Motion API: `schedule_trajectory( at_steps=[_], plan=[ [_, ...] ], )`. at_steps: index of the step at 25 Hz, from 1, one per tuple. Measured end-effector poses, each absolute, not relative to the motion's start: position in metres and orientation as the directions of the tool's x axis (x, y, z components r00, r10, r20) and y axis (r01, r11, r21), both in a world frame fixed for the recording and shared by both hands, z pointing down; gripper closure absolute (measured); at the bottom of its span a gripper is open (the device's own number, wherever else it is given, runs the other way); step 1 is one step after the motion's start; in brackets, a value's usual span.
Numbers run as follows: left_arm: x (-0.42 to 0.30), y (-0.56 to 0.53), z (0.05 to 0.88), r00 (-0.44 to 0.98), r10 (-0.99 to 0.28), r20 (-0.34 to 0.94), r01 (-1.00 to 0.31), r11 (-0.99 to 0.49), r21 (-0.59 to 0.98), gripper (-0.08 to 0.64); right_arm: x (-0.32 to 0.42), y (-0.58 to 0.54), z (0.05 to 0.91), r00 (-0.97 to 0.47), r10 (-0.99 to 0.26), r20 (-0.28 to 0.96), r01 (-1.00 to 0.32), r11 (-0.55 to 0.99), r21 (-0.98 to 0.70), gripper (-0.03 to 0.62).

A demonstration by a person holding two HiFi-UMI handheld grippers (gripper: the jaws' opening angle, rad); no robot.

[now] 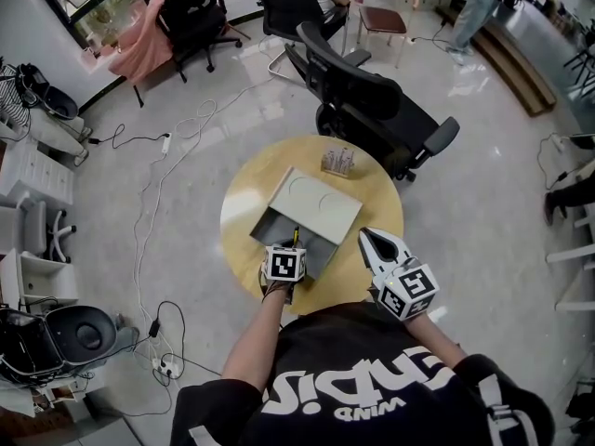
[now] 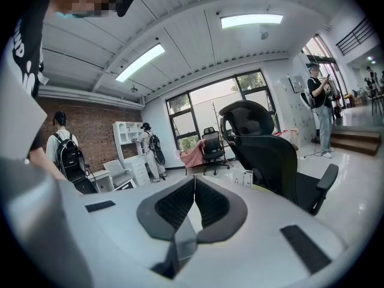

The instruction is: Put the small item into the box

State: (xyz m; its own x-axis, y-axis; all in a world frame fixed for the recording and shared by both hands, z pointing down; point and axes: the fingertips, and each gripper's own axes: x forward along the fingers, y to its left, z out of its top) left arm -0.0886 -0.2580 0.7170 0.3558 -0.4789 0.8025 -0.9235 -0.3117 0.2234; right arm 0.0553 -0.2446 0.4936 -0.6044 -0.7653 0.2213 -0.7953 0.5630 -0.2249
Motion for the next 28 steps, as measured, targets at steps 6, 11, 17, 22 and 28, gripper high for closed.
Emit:
schedule_trajectory(
  at_steps=[6,11,17,22,28],
  plan=[
    [-0.09,-0.259,0.716,0.354,-0.492,0.795,-0.925,-0.309,0.221,0.509,0.057,-0.245,0.495,-0.604,-0.766,0.222,-0.796,0.562,-0.226,0.589],
    [-0.093,-0.253,0.713,0.343,-0.488,0.803,-0.93,-0.298,0.216,0.499,0.059,-0.244,0.499,-0.607,-0.762,0.226,-0.793,0.564,-0.229,0.589],
    [-0.093,-0.261,0.688,0.357,-0.559,0.748,-0.93,-0.287,0.228,0.546,0.055,-0.242,0.502,-0.617,-0.752,0.233,-0.786,0.571,-0.236,0.589],
    [-0.088,-0.276,0.634,0.388,-0.646,0.657,-0.92,-0.309,0.241,0.551,0.055,-0.24,0.504,-0.625,-0.745,0.235,-0.78,0.58,-0.236,0.589],
    [-0.087,-0.277,0.543,0.436,-0.747,0.501,-0.9,-0.366,0.237,0.551,0.055,-0.241,0.489,-0.636,-0.742,0.212,-0.77,0.595,-0.231,0.589]
  ],
)
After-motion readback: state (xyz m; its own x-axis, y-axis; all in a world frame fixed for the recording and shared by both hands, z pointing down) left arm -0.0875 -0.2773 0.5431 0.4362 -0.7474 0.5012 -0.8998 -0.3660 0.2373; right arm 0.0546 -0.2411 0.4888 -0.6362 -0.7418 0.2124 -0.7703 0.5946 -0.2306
